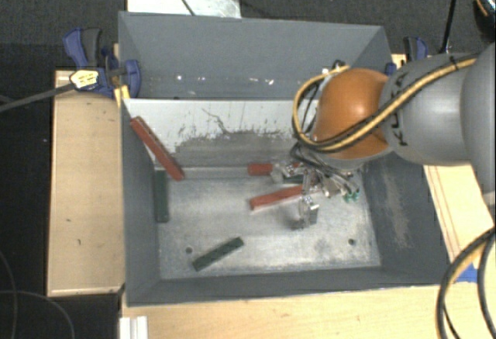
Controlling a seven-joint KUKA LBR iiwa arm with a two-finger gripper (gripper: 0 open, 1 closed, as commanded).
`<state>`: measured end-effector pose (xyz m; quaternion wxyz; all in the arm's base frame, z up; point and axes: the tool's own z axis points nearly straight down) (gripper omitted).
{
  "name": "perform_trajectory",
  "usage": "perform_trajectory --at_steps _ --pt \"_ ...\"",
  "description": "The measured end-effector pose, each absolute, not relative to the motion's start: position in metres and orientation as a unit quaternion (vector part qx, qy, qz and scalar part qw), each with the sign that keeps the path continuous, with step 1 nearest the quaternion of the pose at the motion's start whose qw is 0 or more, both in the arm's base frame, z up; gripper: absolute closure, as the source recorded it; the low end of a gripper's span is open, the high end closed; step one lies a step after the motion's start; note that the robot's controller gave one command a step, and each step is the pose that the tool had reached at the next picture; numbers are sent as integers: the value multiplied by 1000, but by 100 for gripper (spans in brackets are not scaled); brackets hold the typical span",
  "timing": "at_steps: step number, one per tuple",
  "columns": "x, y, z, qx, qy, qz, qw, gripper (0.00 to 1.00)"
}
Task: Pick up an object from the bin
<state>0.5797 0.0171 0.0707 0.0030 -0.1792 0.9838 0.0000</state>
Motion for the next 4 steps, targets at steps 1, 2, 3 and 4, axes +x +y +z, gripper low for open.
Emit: perform_trajectory --at_steps 1,2,3,4 --pt "581 18 73 -179 984 0 5 100" --pt "578 17 70 -179 984 0 0 0" --pt "580 17 72 -178 984 0 3 100" --pt "562 20 209 -143 990 0 6 100"
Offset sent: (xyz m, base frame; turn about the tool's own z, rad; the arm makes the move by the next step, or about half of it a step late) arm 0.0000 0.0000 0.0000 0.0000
